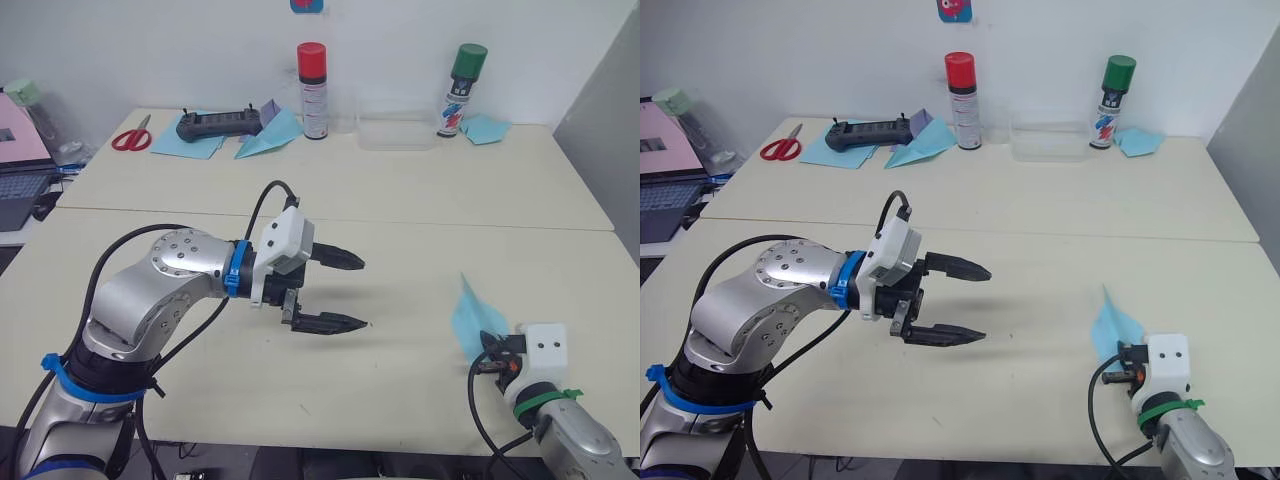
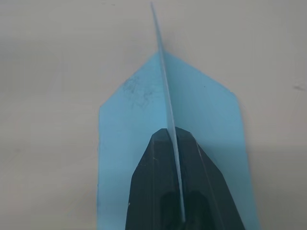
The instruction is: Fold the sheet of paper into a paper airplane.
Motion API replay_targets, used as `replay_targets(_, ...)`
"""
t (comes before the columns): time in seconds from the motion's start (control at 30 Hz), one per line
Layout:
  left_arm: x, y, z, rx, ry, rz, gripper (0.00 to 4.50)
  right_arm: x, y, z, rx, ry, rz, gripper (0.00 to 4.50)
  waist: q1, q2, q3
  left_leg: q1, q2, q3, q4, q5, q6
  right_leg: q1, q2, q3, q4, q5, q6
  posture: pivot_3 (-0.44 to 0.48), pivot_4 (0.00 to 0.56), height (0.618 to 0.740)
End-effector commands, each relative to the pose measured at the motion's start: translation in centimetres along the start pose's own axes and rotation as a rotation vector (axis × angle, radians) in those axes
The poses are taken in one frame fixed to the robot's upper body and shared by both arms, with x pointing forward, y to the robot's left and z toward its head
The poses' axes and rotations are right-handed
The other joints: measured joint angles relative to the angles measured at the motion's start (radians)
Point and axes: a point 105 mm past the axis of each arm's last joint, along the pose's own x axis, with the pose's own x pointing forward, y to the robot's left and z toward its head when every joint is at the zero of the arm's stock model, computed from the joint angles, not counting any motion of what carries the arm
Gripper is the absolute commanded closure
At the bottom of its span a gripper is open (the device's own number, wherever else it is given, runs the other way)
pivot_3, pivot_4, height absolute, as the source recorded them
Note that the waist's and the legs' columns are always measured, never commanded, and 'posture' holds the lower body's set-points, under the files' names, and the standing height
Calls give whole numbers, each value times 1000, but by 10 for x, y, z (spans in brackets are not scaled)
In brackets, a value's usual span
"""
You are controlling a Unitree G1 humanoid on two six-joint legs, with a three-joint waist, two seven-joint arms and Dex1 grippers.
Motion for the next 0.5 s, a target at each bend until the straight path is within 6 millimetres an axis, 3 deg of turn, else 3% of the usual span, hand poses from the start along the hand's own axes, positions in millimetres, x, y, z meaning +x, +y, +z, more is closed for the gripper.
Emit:
replay_targets(0.03, 1, 1, -1, 39, -1, -17, 0, -1, 6, 13, 1, -49, 19, 4098, 0, 0, 0, 0, 0, 0, 0, 0, 0, 0, 0, 0, 0, 0, 0, 0, 150, 740)
replay_targets(0.1, 2, 2, -4, 41, 0, -19, 0, 0, 11, 15, 6, -48, 58, 3647, 0, 0, 0, -1, 0, 0, 0, 0, 0, 0, 0, 0, 0, 0, 0, 0, 150, 740)
replay_targets(0.3, 0, 2, -12, 40, 7, -5, 0, -3, 14, 18, -51, -30, 119, 1479, 1, 0, 0, -2, 0, 0, 0, 0, 0, -1, 0, 0, -1, 0, 0, 0, 150, 740)
replay_targets(0.43, -3, -1, -16, 21, 11, 19, 0, -4, 16, 33, -88, -73, 162, 89, 1, 0, 0, -1, 0, 0, 0, 0, 0, -1, 0, 0, 0, 0, 0, 0, 150, 740)
replay_targets(0.5, -6, 0, -19, 14, 20, 41, 0, -5, 18, 39, -118, -93, 187, 35, 0, 0, 0, -1, 0, 0, 0, 0, 0, -1, 0, 0, 0, 0, 0, 0, 150, 740)
